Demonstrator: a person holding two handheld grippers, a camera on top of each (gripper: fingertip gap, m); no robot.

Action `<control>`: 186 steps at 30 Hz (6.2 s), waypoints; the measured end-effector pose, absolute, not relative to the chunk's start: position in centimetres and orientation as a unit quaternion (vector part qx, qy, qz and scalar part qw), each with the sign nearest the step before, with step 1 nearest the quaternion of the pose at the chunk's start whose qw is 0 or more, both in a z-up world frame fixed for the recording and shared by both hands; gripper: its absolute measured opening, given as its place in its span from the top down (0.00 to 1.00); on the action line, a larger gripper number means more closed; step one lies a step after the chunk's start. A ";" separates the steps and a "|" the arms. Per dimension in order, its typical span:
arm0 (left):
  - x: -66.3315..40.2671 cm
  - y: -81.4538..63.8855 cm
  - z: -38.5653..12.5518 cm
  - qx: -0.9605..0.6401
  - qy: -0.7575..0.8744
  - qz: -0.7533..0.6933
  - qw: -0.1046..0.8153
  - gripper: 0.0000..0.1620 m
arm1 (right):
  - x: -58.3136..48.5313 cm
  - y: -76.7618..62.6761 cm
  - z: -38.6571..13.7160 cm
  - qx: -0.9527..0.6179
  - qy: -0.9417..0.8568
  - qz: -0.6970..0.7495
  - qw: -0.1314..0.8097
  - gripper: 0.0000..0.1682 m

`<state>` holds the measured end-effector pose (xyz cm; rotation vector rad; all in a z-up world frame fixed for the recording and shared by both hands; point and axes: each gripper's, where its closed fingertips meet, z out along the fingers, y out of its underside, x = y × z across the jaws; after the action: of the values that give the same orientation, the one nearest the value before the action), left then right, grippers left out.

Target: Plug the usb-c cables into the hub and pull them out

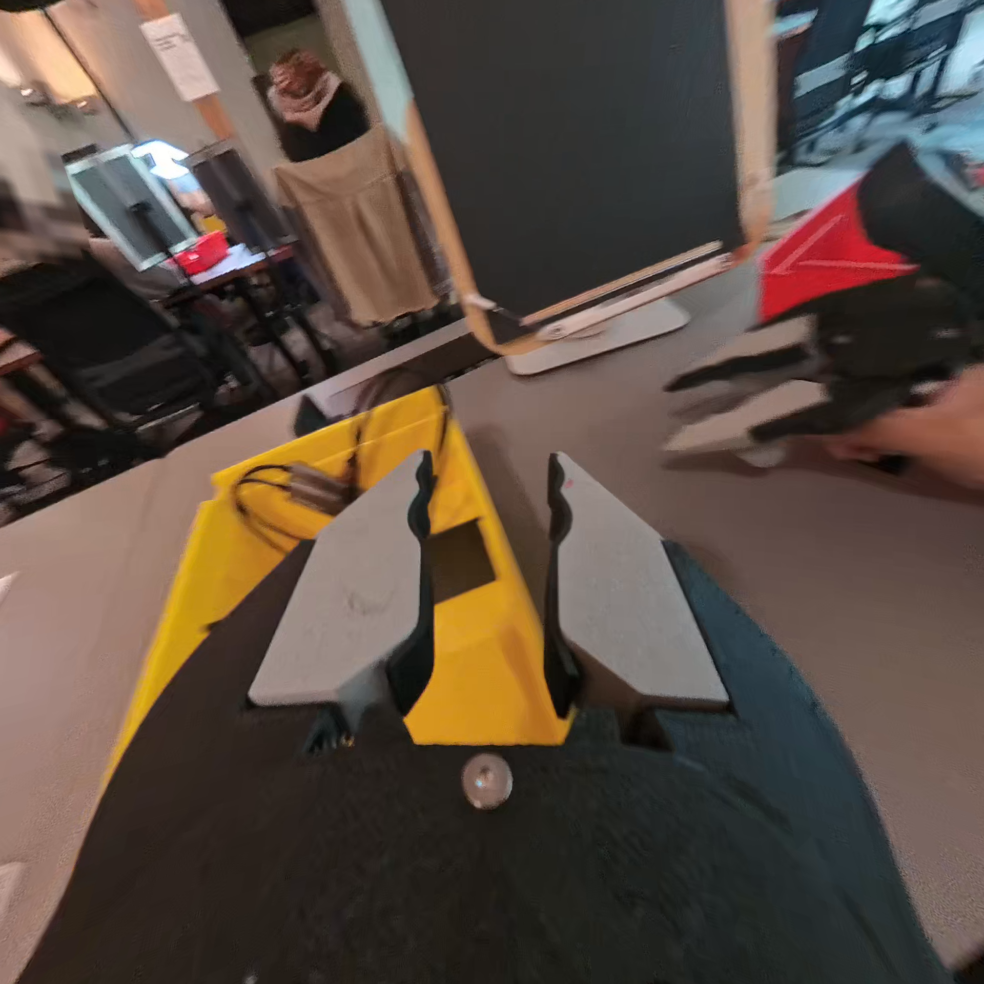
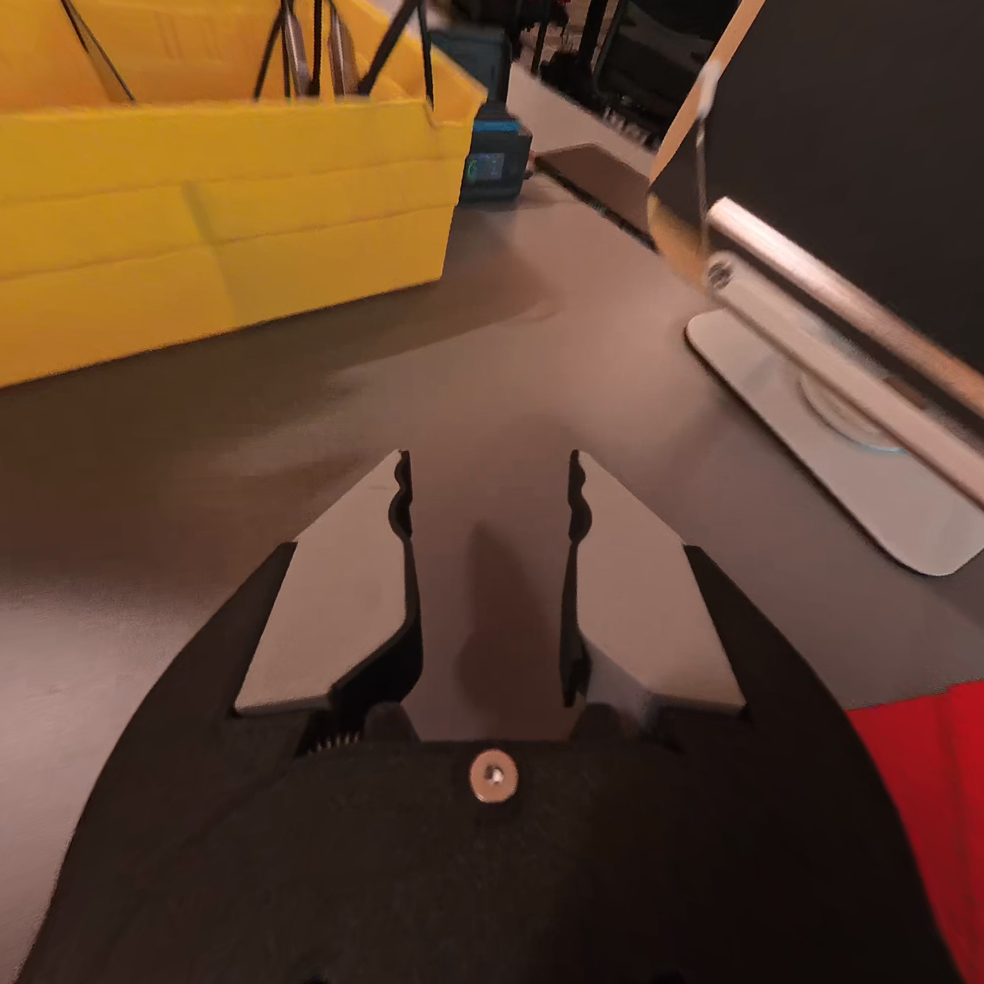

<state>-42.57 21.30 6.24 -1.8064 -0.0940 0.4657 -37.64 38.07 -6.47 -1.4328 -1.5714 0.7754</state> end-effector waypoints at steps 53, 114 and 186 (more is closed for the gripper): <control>-59.9 23.4 2.0 -0.858 0.376 0.327 0.123 0.96 | -37.1 34.7 -8.6 -0.570 -0.659 0.354 0.339 0.72; -33.5 41.5 -3.7 -0.790 0.195 0.184 0.552 0.96 | -34.0 40.4 -1.2 -0.574 -0.504 0.536 0.359 0.95; -33.0 41.6 -5.2 -0.836 0.122 0.007 0.535 0.95 | -33.5 41.1 -2.4 -0.601 -0.455 0.564 0.339 0.96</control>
<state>-32.96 41.57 -5.18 -1.9908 0.2910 0.0157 -33.52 41.07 -2.36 -1.5636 -1.1840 1.4674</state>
